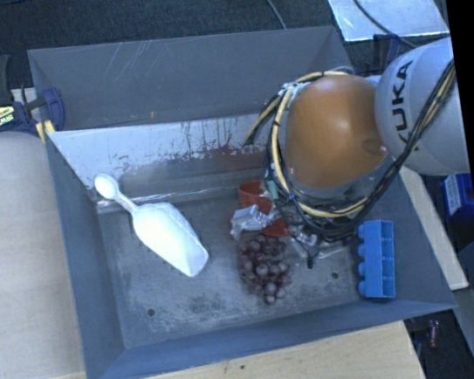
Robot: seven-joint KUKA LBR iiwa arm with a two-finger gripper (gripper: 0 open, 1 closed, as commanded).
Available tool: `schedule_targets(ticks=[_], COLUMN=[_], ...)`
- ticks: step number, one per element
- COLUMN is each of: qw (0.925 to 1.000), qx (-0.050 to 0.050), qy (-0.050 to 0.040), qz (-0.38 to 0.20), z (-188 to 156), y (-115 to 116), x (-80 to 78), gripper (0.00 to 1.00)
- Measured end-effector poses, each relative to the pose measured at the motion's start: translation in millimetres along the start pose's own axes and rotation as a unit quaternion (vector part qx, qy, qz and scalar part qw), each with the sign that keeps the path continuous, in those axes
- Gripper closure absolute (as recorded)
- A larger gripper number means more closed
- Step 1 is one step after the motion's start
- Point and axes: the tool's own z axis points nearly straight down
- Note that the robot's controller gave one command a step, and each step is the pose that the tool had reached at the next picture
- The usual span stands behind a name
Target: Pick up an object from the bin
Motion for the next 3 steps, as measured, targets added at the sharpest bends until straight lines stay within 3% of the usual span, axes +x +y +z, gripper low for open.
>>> schedule_targets(ticks=[1,2,3], qw=[0.9908,0.9633,0.9449], qx=[0.003,0.002,-0.004], qy=[-0.0027,-0.0017,0.0015], qz=[0.135,-0.268,-0.327], z=[34.0,39.4,40.6], y=[-2.8,-14.1,-14.3], x=[19.3,2.0,0.5], gripper=[0.00,1.00,1.00])
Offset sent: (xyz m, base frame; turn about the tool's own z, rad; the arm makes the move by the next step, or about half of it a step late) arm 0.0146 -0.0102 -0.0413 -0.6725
